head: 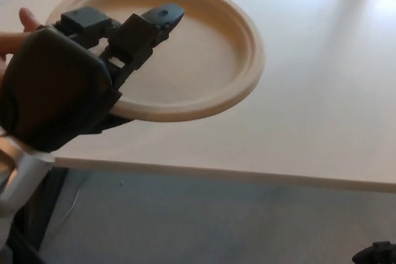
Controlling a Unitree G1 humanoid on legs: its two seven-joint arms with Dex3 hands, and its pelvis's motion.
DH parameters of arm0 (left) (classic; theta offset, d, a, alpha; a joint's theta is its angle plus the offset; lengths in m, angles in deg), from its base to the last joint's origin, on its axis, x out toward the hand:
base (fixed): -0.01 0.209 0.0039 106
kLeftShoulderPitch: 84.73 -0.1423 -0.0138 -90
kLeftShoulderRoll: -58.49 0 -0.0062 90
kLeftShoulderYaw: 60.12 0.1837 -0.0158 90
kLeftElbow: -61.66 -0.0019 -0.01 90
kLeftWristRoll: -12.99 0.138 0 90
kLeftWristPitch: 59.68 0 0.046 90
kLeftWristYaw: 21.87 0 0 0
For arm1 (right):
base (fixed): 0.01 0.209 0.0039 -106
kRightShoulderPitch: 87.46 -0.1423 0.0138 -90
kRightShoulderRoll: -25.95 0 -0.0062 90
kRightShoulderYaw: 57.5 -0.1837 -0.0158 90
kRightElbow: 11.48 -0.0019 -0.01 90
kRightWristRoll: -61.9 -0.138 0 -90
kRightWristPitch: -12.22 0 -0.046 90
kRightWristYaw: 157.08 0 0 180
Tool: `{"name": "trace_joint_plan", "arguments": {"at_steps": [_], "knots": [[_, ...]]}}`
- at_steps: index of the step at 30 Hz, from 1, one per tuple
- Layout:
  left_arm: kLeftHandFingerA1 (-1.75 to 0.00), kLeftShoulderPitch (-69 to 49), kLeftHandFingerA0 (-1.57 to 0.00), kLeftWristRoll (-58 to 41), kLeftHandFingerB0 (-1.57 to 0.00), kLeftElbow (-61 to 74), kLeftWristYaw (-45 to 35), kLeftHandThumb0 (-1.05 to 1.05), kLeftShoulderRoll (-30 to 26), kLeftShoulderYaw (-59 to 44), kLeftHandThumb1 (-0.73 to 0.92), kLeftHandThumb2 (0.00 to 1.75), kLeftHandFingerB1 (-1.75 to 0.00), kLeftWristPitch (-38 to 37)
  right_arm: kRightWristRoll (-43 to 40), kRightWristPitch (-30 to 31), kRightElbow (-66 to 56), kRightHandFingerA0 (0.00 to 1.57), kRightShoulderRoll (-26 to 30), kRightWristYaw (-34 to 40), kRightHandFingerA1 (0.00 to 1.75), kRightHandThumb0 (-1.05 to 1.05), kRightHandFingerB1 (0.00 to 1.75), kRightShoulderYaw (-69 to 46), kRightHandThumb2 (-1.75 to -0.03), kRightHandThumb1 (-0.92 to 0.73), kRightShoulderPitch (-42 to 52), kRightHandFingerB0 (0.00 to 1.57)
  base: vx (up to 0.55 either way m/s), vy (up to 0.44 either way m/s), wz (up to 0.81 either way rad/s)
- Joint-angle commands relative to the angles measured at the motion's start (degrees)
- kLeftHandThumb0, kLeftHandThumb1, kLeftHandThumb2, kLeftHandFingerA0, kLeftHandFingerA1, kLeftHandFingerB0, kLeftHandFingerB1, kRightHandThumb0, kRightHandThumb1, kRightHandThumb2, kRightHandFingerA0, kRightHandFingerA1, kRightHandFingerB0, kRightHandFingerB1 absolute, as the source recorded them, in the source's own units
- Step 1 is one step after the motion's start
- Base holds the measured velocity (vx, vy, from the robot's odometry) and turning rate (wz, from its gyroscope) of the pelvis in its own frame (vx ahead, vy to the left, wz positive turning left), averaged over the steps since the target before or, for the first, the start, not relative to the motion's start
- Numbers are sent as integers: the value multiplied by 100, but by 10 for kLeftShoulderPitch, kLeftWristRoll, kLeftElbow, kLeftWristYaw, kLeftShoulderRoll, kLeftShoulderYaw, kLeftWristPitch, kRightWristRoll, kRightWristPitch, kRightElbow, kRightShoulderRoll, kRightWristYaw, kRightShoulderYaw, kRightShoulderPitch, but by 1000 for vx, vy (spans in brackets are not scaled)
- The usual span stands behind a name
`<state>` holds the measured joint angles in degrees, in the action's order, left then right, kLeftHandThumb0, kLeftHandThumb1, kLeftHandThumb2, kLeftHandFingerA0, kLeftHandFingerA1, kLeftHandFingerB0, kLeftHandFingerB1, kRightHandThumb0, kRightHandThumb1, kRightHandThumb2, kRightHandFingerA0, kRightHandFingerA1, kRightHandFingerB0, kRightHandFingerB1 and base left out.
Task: A person passes a plate to the robot and the robot grabs it with its left hand and places it at the centre of the table infront of it
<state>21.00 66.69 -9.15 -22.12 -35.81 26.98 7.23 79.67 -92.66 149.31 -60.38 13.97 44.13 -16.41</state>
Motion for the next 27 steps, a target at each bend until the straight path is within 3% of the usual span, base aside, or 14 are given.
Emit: {"name": "trace_joint_plan", "arguments": {"at_steps": [1,2,3,4,5,6,7,10,12,13,17,18,20,27], "knots": [[-85,16,-110,19,-57,-25,31,-21,-12,14,52,64,-45,20,0,2,2,58,12,-9,63,-66,50,-2,-62,-73,-3,44,0,0,0],[-113,11,-102,21,-87,-27,33,-13,-14,17,58,57,-52,20,1,0,2,60,12,-10,64,-68,51,-1,-62,-74,-2,44,0,0,0],[-113,9,-102,21,-87,-31,35,-13,-16,20,58,57,-52,19,2,-2,2,60,13,-10,64,-68,51,0,-62,-74,-2,44,0,0,0],[-130,9,-93,22,-82,-31,35,-12,-17,21,62,59,-76,21,3,1,3,61,13,-10,64,-68,50,1,-63,-74,-5,43,0,0,0],[-130,9,-93,24,-82,-33,35,-12,-19,23,62,59,-76,25,5,4,4,61,14,-10,64,-68,50,3,-63,-74,-8,43,0,0,0],[-147,7,-89,26,-75,-32,37,-14,-22,23,62,63,-98,28,10,7,6,66,11,-7,64,-69,50,8,-63,-74,-15,45,0,0,0],[-153,5,-84,27,-69,-33,40,-9,-25,23,63,61,-103,28,12,8,7,67,9,-6,65,-67,50,9,-63,-74,-17,45,0,0,0],[-151,3,-85,24,-67,-36,52,-15,-31,24,62,63,-98,23,8,5,8,66,9,-9,65,-69,51,9,-62,-74,-17,45,0,0,0],[-156,3,-84,23,-69,-41,66,-10,-30,25,65,61,-107,21,10,2,10,68,10,-9,65,-68,51,10,-62,-74,-18,46,0,0,0],[-160,2,-81,19,-60,-41,68,-12,-31,25,66,61,-119,18,6,4,12,68,8,-9,66,-68,51,7,-62,-74,-16,47,0,0,0],[-154,0,-85,19,-67,-37,74,-16,-29,27,67,63,-109,23,4,3,14,67,6,-8,66,-68,52,5,-62,-74,-15,48,0,0,0],[-143,3,-89,19,-70,-38,77,-19,-28,27,68,60,-105,24,3,6,14,67,6,-9,66,-68,52,5,-62,-74,-19,49,0,0,0],[-141,2,-91,25,-68,-36,81,-19,-27,29,68,60,-110,28,4,8,13,68,6,-10,65,-67,52,5,-62,-75,-20,51,0,0,0],[-146,-2,-90,30,-74,-34,96,-21,-22,38,65,61,-100,32,14,-6,12,71,10,-7,65,-71,52,15,-63,-73,-8,53,0,0,0]]}}
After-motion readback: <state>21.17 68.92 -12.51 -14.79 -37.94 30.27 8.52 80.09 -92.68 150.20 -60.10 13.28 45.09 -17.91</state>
